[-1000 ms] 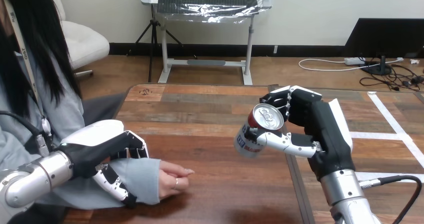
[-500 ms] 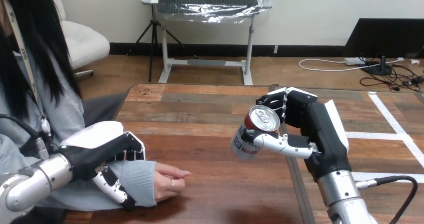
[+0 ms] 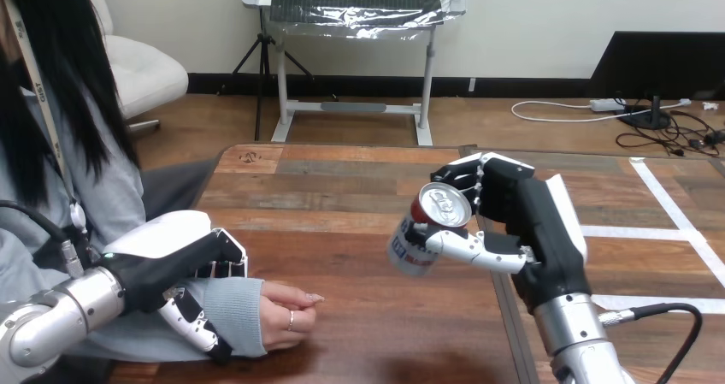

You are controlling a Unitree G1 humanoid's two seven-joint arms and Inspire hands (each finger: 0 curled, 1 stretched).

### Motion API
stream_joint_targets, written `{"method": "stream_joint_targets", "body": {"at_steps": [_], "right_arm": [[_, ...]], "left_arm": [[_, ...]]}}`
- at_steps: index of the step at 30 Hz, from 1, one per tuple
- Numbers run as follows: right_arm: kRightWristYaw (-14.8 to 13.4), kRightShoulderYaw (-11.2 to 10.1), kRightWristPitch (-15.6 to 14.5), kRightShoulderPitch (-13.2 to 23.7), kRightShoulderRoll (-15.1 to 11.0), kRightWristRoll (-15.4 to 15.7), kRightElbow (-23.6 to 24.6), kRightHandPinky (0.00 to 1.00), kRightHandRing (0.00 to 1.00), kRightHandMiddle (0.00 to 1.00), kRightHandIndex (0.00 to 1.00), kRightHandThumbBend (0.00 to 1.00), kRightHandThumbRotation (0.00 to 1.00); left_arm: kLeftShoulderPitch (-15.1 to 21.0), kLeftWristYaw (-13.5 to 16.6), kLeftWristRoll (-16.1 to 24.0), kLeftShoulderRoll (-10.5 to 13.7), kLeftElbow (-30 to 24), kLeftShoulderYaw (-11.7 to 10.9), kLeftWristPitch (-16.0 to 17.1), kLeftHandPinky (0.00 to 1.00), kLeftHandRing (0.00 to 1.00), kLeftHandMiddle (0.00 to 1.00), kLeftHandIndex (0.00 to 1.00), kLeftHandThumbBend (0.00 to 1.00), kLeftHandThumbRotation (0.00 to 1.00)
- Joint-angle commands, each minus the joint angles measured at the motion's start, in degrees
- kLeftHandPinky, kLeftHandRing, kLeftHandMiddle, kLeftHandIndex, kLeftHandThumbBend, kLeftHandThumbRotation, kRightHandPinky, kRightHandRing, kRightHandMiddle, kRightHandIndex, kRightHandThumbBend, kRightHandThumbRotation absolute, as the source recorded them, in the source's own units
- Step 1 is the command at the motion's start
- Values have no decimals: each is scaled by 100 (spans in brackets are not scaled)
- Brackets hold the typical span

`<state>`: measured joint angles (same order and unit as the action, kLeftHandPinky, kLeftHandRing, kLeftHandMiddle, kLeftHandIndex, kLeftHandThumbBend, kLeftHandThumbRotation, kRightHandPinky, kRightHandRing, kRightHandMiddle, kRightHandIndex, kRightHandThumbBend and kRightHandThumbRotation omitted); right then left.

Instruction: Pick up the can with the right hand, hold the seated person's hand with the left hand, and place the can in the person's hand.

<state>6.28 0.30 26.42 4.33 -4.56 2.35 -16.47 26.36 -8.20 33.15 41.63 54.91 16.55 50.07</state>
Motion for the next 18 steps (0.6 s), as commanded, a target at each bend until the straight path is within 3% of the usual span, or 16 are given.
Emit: {"method": "stream_joint_targets", "body": {"at_steps": [1, 18], "right_arm": [[2, 35, 95, 466, 36, -33, 40, 33, 40, 46, 47, 78, 0], [209, 64, 31, 443, 94, -272, 91, 34, 40, 47, 47, 76, 0]], "left_arm": [[241, 127, -300, -66, -553, -202, 113, 22, 28, 34, 35, 92, 0], [45, -14, -535, -22, -1116, -271, 8, 23, 28, 35, 37, 94, 0]]}}
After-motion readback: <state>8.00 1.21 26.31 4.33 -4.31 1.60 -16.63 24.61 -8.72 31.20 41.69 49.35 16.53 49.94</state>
